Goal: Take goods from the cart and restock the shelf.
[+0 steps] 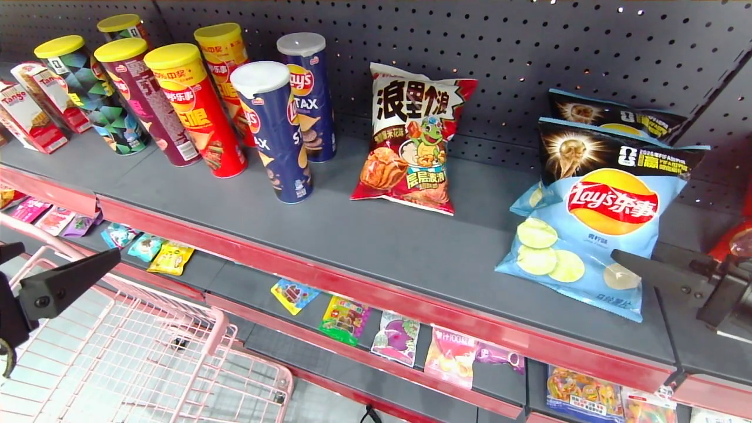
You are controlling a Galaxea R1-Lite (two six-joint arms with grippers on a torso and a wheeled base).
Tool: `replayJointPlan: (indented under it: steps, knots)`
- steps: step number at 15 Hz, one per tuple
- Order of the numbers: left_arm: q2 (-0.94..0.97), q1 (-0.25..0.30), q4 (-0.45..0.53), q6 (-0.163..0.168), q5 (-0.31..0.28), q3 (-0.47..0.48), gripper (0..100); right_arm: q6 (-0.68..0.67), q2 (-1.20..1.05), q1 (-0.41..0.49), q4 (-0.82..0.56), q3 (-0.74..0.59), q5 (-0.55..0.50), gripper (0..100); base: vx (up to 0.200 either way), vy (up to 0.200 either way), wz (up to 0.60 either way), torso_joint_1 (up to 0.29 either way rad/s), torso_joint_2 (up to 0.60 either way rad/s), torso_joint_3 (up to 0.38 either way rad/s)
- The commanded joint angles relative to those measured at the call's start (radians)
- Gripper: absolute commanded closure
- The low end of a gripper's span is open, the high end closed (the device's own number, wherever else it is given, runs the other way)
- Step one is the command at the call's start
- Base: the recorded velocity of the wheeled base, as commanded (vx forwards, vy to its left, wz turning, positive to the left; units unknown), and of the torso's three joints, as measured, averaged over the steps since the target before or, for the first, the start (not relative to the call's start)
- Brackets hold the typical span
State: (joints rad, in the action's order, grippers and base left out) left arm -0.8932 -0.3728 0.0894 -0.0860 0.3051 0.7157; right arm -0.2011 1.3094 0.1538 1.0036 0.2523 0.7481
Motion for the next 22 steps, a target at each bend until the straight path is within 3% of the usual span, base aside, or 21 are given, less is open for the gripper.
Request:
replayJointPlan:
  steps: [1, 8, 9, 10, 14, 15, 17, 20, 22]
  knots:
    - [0.0, 0.0, 0.0, 0.006, -0.001, 0.001, 0, 0.002, -0.025, 0.02, 0.001, -0.001, 0.0, 0, 0.0, 0.0, 0.0, 0.0, 0.0, 0.0]
    - [0.003, 0.0, 0.001, 0.008, -0.001, 0.011, 0, 0.002, -0.085, 0.118, -0.01, -0.005, -0.004, 0, 0.0, 0.0, 0.0, 0.0, 0.0, 0.0]
    - [0.003, 0.0, 0.001, 0.008, -0.001, 0.013, 0, 0.009, -0.173, 0.193, -0.094, -0.01, -0.01, 0, 0.0, 0.0, 0.0, 0.0, 0.0, 0.0]
    - [0.003, 0.0, 0.001, 0.008, -0.001, 0.013, 0, 0.009, -0.206, 0.213, -0.126, -0.012, -0.012, 0, 0.0, 0.0, 0.0, 0.0, 0.0, 0.0]
    - [0.0, 0.0, 0.0, 0.009, -0.003, 0.013, 0, 0.054, -0.458, 0.294, -0.546, 0.12, -0.013, 0, 0.0, 0.0, 0.0, 0.0, 0.0, 0.0]
    - [-0.001, 0.0, 0.0, 0.009, -0.004, 0.013, 0, 0.068, -0.49, 0.313, -0.766, 0.254, -0.015, 0, 0.0, 0.0, 0.0, 0.0, 0.0, 0.0]
    - [-0.004, 0.0, 0.0, 0.009, -0.004, 0.013, 0, 0.107, -0.492, 0.317, -1.03, 0.433, -0.046, 0, 0.0, 0.0, 0.0, 0.0, 0.0, 0.0]
    - [-0.004, 0.0, 0.0, 0.009, -0.004, 0.013, 0, 0.241, -0.443, 0.308, -1.143, 0.49, -0.208, 0, 0.0, 0.0, 0.0, 0.0, 0.0, 0.0]
    - [-0.003, 0.0, 0.0, 0.008, -0.004, 0.013, 0, 0.229, -0.403, 0.185, -1.145, 0.495, -0.475, 0, 0.0, 0.0, 0.0, 0.0, 0.0, 0.0]
